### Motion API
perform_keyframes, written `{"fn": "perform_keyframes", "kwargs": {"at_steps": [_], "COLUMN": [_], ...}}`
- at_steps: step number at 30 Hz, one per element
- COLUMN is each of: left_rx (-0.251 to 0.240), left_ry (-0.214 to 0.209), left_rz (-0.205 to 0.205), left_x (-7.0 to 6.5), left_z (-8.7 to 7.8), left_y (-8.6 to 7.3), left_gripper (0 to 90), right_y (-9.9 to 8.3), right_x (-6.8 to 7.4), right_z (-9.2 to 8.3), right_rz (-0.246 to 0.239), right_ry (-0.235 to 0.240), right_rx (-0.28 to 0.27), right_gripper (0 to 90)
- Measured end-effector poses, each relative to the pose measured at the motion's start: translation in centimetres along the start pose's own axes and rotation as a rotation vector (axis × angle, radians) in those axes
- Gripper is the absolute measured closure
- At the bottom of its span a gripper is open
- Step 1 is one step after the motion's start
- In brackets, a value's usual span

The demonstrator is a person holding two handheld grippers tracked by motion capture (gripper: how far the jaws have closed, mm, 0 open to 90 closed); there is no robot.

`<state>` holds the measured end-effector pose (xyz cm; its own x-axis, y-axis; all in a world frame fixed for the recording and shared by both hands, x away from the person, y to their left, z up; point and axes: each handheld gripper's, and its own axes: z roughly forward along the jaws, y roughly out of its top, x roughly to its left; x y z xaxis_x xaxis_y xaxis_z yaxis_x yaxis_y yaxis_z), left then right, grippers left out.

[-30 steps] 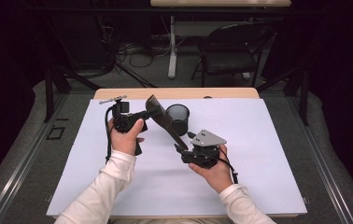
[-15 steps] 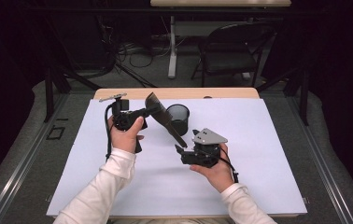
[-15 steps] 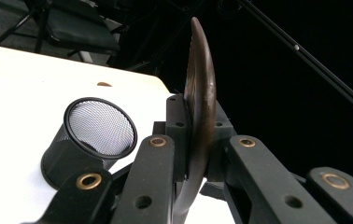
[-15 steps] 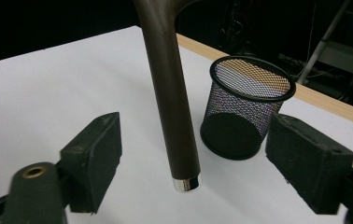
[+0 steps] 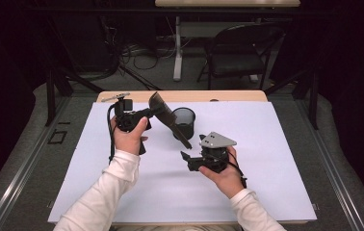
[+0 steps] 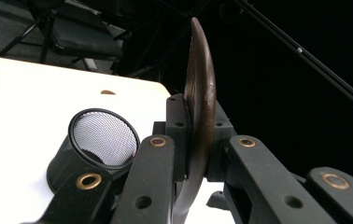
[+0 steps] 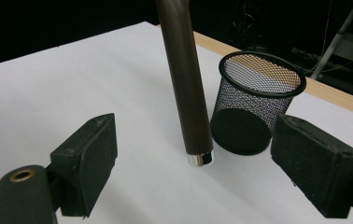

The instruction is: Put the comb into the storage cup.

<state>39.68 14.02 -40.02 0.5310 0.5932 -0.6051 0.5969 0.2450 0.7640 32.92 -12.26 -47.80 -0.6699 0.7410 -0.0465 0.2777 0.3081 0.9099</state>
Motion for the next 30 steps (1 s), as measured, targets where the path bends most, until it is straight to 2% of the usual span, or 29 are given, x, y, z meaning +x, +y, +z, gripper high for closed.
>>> {"fn": "perform_keyframes", "kwargs": {"at_steps": [4, 8, 10, 14, 30], "left_rx": [-0.010, -0.016, -0.020, -0.028, -0.061], "left_ry": [-0.001, 0.002, 0.005, 0.014, 0.044], "left_rz": [0.005, 0.017, 0.022, 0.029, 0.036], "left_x": [-0.1, -0.3, -0.4, -0.6, -0.5], "left_z": [0.1, 0.2, 0.2, 0.3, 0.4], "left_y": [0.3, 0.7, 0.8, 1.2, 2.0], "left_gripper": [84.0, 84.0, 84.0, 84.0, 84.0], "right_y": [0.0, 0.1, 0.0, -0.1, 0.1], "right_x": [-0.1, -0.3, -0.3, -0.4, -0.5], "right_z": [-0.1, -0.3, -0.2, 0.0, -0.1], "right_rz": [-0.003, 0.003, 0.001, 0.013, 0.005], "right_ry": [-0.016, -0.022, -0.034, 0.005, -0.001], "right_rx": [0.006, -0.009, -0.008, 0.002, 0.005], "right_gripper": [14.8, 14.4, 11.6, 0.3, 0.0]}}
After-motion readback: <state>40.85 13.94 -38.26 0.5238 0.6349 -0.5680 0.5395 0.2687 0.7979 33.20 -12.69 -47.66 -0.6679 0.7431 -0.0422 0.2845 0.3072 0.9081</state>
